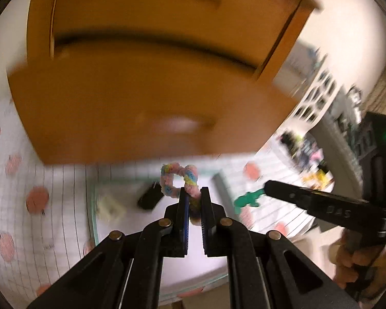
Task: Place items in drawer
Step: 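Carry rope toy and green figure into the drawer and open both tools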
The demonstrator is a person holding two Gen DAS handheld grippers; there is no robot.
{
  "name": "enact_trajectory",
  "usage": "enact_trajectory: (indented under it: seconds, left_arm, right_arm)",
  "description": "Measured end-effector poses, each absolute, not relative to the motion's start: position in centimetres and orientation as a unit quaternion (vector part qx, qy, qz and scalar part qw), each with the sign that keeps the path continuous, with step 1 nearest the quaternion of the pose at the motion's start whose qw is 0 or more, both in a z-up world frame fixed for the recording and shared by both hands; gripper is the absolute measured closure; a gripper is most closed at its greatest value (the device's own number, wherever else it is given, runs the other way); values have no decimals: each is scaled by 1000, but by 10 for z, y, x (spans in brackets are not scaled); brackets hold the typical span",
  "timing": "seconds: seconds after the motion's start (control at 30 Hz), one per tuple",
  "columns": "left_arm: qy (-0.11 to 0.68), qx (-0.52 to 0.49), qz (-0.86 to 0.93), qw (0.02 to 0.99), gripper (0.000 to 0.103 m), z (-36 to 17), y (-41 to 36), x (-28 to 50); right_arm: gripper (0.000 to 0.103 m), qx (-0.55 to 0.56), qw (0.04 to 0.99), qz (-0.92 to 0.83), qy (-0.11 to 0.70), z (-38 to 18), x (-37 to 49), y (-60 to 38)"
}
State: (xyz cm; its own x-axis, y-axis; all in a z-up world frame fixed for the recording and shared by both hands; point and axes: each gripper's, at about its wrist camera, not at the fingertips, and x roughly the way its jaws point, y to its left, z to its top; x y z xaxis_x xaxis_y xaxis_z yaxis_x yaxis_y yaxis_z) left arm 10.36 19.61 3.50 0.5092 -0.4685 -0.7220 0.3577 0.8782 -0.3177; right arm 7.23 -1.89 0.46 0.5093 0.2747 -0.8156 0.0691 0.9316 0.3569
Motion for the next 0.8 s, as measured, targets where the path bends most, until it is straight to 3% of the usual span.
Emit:
enact_trajectory:
  seconds: [0.33,0.53,0.8]
  left_arm:
    - [315,-41,-254,913,95,156,202,132]
    - [311,-41,-238,919,95,170,210,164]
    - [345,-41,-210,914,95,145,219,197]
  right_arm:
    - [89,132,911,102,378,151,87,-8]
    - [89,90,927,82,355,198,120,-1]
    - [89,57,923,50,377,194,165,7]
